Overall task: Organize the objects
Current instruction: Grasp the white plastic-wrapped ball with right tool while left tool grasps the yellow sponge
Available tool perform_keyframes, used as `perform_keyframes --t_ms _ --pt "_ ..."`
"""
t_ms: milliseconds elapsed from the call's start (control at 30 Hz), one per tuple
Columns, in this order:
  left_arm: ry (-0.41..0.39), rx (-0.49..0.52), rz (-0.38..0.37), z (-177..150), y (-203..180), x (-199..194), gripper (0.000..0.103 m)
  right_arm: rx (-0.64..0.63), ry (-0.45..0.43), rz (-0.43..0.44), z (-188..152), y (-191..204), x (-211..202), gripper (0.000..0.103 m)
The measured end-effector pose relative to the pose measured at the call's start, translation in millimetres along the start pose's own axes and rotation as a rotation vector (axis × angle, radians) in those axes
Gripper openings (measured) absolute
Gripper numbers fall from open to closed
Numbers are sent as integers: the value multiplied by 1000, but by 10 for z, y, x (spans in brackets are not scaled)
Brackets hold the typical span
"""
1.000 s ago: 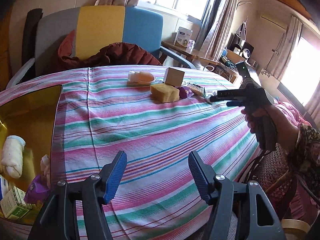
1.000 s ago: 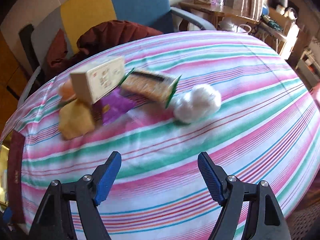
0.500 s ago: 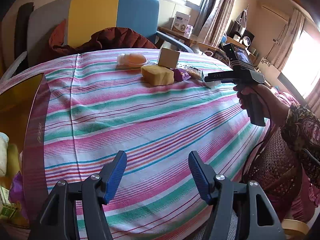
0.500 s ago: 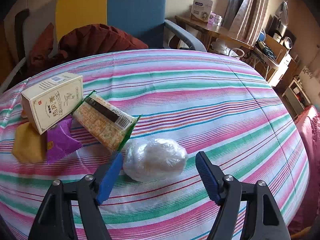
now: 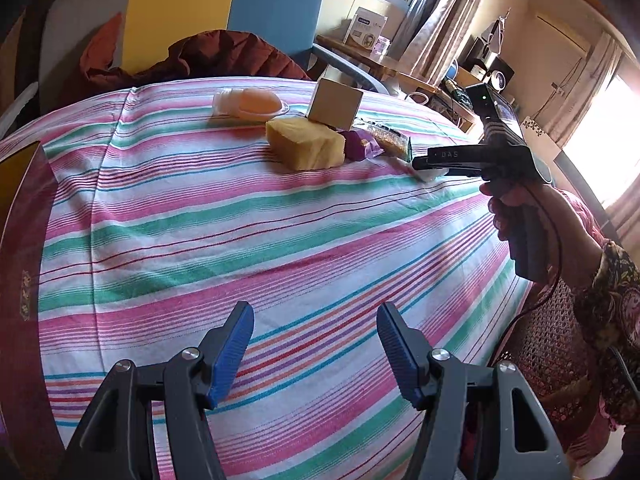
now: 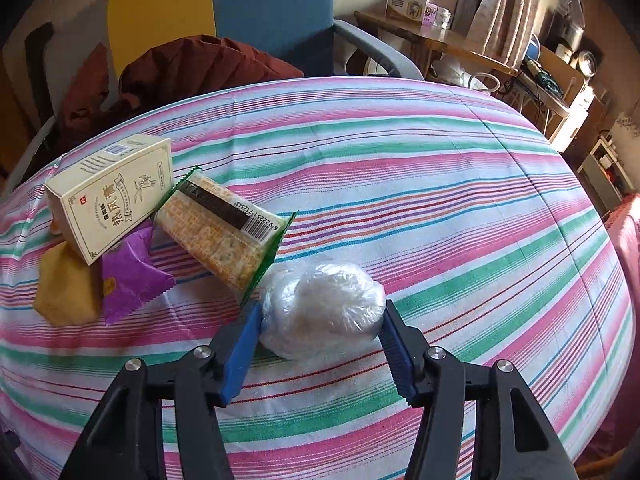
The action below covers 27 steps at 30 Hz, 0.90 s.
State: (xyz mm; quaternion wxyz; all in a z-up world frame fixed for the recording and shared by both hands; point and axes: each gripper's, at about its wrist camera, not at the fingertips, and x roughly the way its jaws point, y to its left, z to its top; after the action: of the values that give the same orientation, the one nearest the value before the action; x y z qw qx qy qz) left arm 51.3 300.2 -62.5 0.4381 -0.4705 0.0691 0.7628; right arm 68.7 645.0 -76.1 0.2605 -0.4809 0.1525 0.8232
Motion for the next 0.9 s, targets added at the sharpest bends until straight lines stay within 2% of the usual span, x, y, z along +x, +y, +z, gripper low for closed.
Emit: perform_keyframes --t_ms 67,133,233,400,500,667,733,833,900 --pt "14 -13 -16 60 -5 77 65 21 12 48 -11 -5 -21 59" --pt "25 -20 -22 137 -18 156 70 46 21 99 -29 6 -52 59" --pt "25 -30 -17 295 -54 268 72 51 35 141 -48 44 -73 59" --pt "-7 -9 47 670 -160 477 78 47 61 181 -75 96 -70 59" --pt "-25 -38 75 923 -195 631 82 62 71 205 -82 89 -64 59" --pt "-32 -108 96 1265 -217 891 82 87 84 225 -68 55 -28 59" --pt "-23 -102 123 1358 -236 1025 83 92 87 230 -68 49 -25 59" --pt "-1 -84 213 1409 -233 1216 83 96 91 240 -61 53 -29 59" --pt "-1 -85 224 1412 -196 1299 83 101 95 255 -60 52 -32 59"
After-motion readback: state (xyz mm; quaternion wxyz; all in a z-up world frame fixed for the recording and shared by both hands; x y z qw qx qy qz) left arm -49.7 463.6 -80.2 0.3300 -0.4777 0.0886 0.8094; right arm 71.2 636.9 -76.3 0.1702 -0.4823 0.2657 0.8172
